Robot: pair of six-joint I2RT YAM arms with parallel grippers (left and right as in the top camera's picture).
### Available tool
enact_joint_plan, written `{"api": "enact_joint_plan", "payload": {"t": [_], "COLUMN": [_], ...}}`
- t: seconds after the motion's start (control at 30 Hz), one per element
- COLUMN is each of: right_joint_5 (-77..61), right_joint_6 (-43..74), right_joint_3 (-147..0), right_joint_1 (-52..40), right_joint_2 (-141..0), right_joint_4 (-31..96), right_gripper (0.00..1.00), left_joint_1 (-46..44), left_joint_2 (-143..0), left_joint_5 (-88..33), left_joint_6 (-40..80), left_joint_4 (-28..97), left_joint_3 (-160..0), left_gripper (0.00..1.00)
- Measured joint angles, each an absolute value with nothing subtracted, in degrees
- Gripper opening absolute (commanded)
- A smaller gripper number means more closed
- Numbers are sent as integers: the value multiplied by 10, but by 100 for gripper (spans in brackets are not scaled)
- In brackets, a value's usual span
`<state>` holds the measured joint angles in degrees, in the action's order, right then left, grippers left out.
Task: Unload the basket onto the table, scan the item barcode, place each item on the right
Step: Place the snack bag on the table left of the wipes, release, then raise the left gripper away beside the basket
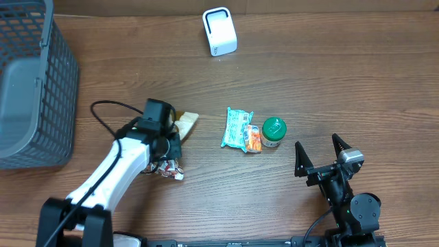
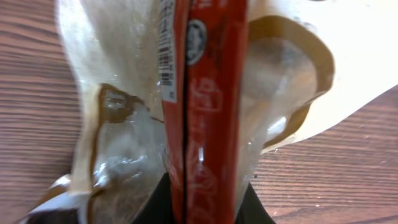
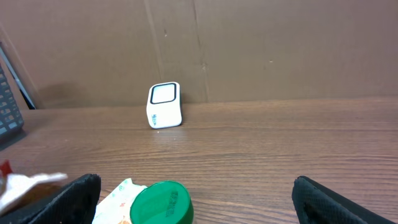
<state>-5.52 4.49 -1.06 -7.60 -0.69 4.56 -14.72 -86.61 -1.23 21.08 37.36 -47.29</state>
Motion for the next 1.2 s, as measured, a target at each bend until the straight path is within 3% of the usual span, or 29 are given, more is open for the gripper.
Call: {"api": "enact_joint_plan", "payload": {"t": [0.07, 0.17, 0.23, 0.3, 0.8, 1.2], "right_joint_5": [-55, -55, -55, -55, -55, -55], "right_joint_6": [45, 45, 45, 45, 45, 45], "right_joint_3": [-11, -11, -11, -11, -11, -11], "right_joint_1": [-76, -76, -76, -76, -76, -76], "right_joint_2": [-7, -7, -7, -7, -7, -7], "right_joint_4": [46, 46, 45, 46, 46, 46], "right_gripper": [100, 100, 100, 100, 100, 100], "left_joint_1": [-158, -165, -165, -165, -155, -17], "left_joint_2": [-886, -909, -919, -921, -921, -921], "left_joint_5": [-8, -3, -1, -2, 9, 33], "left_joint_6": [210, 208, 210, 209, 205, 204], "left_joint_4": [363, 342, 333, 335, 544, 673], "left_joint_3": [-473, -473, -473, -473, -698, -890], "left_gripper": [23, 56, 85, 98, 100, 100]}}
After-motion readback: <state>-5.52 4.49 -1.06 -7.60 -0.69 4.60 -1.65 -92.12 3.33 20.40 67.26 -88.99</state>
